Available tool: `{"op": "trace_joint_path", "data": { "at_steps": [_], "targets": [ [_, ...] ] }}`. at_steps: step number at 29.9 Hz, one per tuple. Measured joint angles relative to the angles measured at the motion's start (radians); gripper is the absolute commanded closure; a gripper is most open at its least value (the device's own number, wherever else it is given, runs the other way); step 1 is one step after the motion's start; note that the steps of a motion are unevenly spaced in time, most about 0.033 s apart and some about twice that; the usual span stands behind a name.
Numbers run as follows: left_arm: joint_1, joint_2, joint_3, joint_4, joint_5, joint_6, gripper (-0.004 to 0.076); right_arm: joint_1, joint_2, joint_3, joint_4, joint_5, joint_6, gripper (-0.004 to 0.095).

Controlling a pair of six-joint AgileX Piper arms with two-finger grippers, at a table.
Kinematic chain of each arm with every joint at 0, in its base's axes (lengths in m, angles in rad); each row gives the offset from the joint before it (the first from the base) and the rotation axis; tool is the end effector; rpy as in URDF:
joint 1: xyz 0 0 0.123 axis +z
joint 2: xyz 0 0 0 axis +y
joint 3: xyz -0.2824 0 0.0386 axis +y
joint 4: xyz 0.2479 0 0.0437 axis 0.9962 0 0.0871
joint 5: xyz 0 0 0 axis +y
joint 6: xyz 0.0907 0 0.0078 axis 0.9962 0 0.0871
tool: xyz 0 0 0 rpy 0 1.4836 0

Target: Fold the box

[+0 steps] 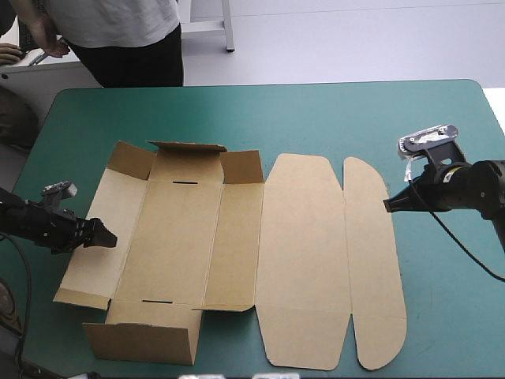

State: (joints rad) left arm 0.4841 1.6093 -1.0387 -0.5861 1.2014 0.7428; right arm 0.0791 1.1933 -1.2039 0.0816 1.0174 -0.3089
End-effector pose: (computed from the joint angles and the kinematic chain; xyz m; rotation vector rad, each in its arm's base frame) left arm 0.2677 0.0877 0.2287 0.0142 2.8362 -0.7256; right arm 0.2330 0.0248 0.3738 -0.4555 2.4437 0.0074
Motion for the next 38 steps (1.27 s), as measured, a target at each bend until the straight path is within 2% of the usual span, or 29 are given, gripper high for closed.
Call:
{"op": "trace_joint_path", "data": {
  "at_steps": [9,12,15,17,19,20,38],
  "targets": [
    [-0.065,0.0,0.0,0.045,-0.002,-0.078,0.0248,0.0,0.0,0.0,0.0,0.001,0.0,0.0923],
    [-0.077,0.0,0.0,0.045,-0.001,-0.079,0.0289,0.0,0.0,0.0,0.0,0.002,0.0,0.0923],
    [-0.079,0.0,0.0,0.046,-0.001,-0.079,0.0391,0.0,0.0,0.0,0.0,0.004,0.0,0.0923],
    [-0.08,0.0,0.0,0.048,-0.001,-0.08,0.052,0.0,0.0,0.0,0.0,0.004,0.0,0.0923],
    [-0.08,0.0,0.0,0.052,-0.001,-0.08,0.0685,0.0,0.0,0.0,0.0,0.004,0.0,0.0923],
    [-0.08,0.0,0.0,0.054,-0.001,-0.08,0.0731,0.0,0.0,0.0,0.0,0.004,0.0,0.0923],
    [-0.122,0.0,-0.037,0.08,0.015,-0.074,0.0734,0.0,0.0,0.0,0.001,0.004,-0.001,0.0923]
  ]
}}
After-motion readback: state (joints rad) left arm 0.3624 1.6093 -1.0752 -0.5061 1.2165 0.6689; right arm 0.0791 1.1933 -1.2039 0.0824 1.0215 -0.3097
